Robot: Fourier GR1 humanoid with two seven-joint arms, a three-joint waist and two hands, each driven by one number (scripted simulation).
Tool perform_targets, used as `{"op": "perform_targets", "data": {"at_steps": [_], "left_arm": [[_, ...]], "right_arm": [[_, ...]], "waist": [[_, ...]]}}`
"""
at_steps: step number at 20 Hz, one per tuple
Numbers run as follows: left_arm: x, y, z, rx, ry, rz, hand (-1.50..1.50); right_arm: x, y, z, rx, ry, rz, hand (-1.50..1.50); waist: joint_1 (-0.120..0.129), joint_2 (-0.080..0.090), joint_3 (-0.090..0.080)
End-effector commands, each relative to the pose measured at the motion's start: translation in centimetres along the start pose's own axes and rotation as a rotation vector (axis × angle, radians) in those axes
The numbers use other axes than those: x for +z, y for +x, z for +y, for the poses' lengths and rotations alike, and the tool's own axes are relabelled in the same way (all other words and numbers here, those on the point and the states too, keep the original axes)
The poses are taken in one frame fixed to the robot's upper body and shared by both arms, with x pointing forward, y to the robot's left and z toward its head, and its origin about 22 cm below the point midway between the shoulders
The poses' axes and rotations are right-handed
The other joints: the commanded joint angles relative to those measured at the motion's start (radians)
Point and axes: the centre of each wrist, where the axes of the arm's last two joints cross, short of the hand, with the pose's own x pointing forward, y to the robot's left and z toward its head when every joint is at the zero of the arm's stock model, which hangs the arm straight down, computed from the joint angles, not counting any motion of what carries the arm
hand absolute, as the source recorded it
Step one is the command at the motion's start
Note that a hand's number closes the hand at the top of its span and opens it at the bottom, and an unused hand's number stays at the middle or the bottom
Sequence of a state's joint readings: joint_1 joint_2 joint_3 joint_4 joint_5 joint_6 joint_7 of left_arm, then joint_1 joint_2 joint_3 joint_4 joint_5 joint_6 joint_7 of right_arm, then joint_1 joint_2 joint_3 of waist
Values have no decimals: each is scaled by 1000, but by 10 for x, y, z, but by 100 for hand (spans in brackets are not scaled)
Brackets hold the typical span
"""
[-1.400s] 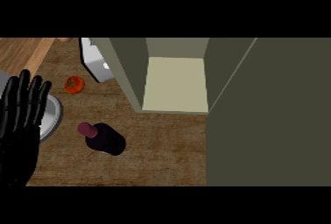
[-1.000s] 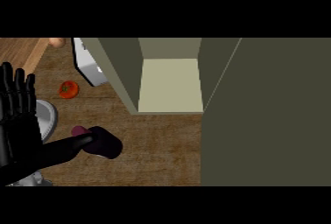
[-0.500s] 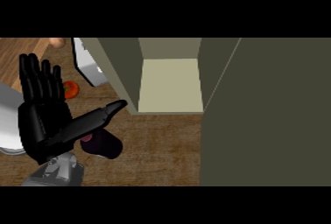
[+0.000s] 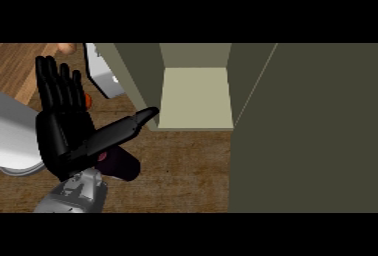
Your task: Pick up the wine, place it into the cabinet and close the cabinet
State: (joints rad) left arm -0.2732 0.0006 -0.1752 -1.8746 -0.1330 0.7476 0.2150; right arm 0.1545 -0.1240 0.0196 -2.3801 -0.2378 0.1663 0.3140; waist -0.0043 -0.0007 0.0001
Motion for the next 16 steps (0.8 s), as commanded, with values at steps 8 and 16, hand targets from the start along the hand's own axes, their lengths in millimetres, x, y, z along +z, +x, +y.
{"op": "perform_targets", "data": {"at_steps": [8, 16], "left_arm": [[23, -8, -4, -9, 19, 8, -150], [45, 3, 2, -58, 66, 44, -150]], "right_arm": [[12, 10, 2, -2, 10, 16, -150], [-13, 10, 5, -14, -6, -2, -150]], "waist": [[0, 0, 0], [8, -1, 0]]}}
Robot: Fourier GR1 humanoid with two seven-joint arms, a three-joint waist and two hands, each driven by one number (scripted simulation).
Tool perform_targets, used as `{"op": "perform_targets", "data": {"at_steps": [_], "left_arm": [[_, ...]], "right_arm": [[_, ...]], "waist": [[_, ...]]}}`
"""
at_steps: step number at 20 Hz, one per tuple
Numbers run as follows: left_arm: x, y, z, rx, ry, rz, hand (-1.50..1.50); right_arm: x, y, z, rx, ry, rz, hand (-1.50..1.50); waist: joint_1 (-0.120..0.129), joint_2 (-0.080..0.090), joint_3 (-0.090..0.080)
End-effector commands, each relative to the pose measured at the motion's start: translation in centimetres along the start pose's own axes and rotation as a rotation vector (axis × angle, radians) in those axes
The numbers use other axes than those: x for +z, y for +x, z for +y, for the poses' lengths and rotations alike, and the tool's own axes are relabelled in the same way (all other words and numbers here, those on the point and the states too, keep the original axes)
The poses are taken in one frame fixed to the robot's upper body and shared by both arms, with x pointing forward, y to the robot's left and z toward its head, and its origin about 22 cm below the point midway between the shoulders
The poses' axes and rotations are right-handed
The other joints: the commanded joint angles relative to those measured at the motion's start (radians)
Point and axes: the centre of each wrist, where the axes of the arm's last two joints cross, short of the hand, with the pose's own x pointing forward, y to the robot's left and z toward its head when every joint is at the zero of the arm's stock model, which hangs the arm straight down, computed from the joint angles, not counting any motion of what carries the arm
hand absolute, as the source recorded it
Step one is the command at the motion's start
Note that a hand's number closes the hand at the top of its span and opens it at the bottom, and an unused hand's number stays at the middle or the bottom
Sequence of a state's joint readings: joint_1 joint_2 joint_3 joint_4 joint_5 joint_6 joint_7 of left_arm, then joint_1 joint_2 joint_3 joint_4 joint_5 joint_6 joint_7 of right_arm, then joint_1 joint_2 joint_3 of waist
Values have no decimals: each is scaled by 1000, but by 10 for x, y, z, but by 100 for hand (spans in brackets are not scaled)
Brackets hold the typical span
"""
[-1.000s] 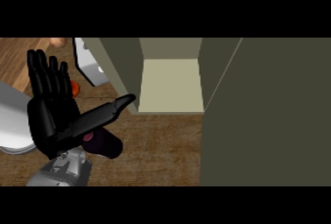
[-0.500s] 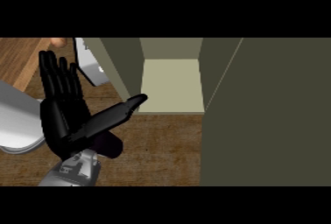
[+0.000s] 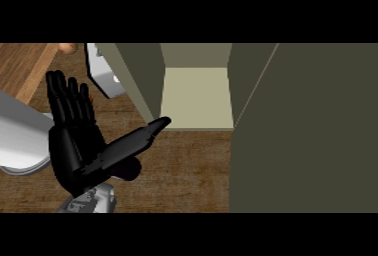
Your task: Pick up the wine, place it into the cabinet and close the cabinet
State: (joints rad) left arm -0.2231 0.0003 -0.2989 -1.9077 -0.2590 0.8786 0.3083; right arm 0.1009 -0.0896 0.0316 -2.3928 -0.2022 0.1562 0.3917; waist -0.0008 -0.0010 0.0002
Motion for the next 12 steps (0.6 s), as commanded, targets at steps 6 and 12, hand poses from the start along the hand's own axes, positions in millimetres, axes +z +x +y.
{"op": "perform_targets", "data": {"at_steps": [6, 12], "left_arm": [[15, -11, 45, -56, 75, 31, -150], [11, -21, 57, -55, 106, 41, -150]], "right_arm": [[14, 6, 0, -3, -4, -4, -150], [1, -7, -5, 2, 2, -25, -150]], "waist": [[0, 0, 0], [0, 1, 0]]}}
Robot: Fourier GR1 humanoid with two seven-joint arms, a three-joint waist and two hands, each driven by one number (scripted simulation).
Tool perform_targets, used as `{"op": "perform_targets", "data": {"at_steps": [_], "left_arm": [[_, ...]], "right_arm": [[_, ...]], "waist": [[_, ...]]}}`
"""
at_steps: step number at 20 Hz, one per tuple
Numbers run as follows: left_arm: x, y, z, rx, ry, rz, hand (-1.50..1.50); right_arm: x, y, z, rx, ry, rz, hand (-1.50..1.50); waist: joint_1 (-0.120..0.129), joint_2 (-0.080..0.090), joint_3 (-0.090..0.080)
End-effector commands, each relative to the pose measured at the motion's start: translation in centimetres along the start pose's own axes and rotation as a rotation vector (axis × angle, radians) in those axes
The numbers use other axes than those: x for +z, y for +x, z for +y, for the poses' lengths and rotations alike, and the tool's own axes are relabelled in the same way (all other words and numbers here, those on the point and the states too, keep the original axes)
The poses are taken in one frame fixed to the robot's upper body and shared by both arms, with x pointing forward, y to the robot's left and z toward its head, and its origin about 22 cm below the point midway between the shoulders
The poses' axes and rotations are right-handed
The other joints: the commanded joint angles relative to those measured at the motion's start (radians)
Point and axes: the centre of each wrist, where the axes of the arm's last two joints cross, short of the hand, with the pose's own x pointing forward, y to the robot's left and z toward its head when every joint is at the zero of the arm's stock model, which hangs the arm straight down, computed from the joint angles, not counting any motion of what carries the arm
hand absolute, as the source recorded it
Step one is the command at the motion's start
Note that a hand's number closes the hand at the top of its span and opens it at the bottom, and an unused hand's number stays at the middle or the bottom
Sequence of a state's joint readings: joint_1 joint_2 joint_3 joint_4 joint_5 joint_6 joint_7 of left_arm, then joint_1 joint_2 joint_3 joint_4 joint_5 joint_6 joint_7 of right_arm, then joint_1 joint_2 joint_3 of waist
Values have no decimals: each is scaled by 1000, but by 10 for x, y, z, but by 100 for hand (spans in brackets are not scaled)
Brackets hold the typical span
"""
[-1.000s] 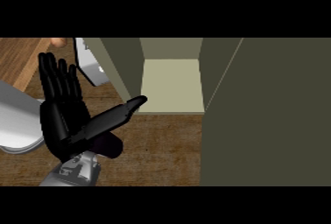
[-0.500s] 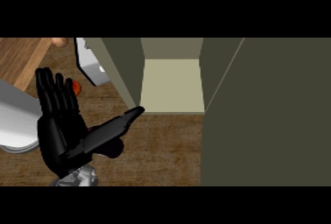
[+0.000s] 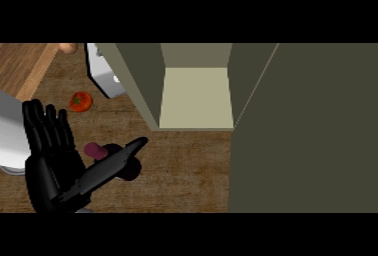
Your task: Pick up the wine, place it into the cabinet and close the cabinet
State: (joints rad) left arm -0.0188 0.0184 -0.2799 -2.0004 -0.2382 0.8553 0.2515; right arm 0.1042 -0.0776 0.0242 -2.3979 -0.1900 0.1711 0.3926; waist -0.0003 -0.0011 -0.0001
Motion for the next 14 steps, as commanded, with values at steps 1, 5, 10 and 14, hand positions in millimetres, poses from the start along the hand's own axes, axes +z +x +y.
{"op": "perform_targets", "data": {"at_steps": [1, 5, 10, 14], "left_arm": [[7, 5, 10, -13, 11, 14, -150], [8, -14, 42, -38, 38, 36, -150], [21, -36, 51, -55, 45, 69, -150], [9, -50, 62, -44, 48, 89, -150]], "right_arm": [[-11, 22, -3, 4, 7, -19, -150], [6, 1, -3, -5, -3, 6, -150], [0, 6, -2, -8, 7, -1, -150], [3, -5, -18, -16, 13, -15, -150]], "waist": [[3, 0, 0], [1, 0, 0], [2, 0, 0], [0, 1, 0]]}}
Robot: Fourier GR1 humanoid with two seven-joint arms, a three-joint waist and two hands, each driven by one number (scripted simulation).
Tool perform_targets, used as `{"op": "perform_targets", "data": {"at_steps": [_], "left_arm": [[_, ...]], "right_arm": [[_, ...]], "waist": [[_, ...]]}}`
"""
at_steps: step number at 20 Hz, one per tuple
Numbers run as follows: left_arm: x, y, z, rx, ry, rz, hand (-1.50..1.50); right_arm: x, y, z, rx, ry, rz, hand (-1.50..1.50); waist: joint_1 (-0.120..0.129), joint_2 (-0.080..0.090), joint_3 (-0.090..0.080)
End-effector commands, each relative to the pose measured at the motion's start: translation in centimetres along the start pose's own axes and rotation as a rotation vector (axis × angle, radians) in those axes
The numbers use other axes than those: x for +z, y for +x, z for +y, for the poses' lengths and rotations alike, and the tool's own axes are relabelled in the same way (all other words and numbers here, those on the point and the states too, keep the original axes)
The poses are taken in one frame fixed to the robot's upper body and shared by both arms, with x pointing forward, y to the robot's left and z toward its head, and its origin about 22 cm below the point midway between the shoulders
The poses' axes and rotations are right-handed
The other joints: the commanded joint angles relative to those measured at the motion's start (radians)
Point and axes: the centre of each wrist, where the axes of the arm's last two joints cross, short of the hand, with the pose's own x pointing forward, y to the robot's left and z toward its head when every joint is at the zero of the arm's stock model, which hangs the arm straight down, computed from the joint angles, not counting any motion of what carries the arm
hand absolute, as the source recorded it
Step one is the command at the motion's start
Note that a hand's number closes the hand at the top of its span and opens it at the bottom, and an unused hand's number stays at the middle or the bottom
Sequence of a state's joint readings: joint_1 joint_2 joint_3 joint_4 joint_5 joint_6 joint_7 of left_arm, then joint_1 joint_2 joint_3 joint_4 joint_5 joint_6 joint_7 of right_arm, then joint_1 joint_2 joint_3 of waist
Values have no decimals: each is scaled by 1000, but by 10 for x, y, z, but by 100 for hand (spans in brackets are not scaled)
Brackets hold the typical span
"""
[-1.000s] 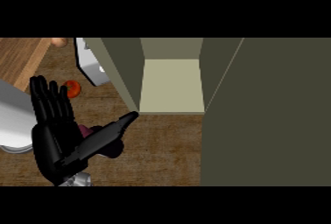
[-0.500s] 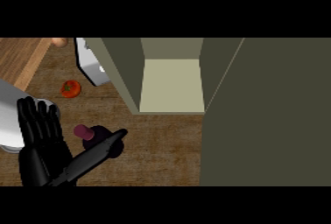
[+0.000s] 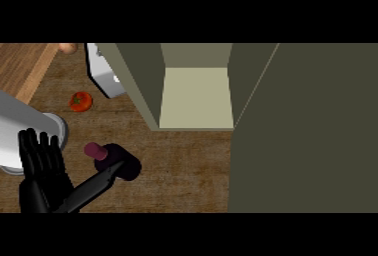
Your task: Pick up the wine, place it into the cabinet and close the cabinet
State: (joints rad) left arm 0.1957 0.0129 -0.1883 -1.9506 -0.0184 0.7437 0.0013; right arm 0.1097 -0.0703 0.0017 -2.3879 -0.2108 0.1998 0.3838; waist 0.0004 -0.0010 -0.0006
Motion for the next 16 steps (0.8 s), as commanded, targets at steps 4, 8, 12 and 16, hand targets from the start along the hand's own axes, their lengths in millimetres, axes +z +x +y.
{"op": "perform_targets", "data": {"at_steps": [4, 8, 12, 16], "left_arm": [[7, -29, -1, -28, 33, 38, -150], [5, -73, 31, -30, 31, 58, -150], [12, -69, 52, -28, -4, 74, -150], [5, -80, 32, -36, 7, 77, -150]], "right_arm": [[-9, 6, 13, -10, 18, 2, -150], [4, 10, 22, -20, 8, -32, -150], [8, 15, 8, -6, 14, -15, -150], [0, 13, 16, -3, 15, -3, -150]], "waist": [[0, 1, 0], [-2, 0, -1], [1, 0, 0], [-1, 0, 0]]}}
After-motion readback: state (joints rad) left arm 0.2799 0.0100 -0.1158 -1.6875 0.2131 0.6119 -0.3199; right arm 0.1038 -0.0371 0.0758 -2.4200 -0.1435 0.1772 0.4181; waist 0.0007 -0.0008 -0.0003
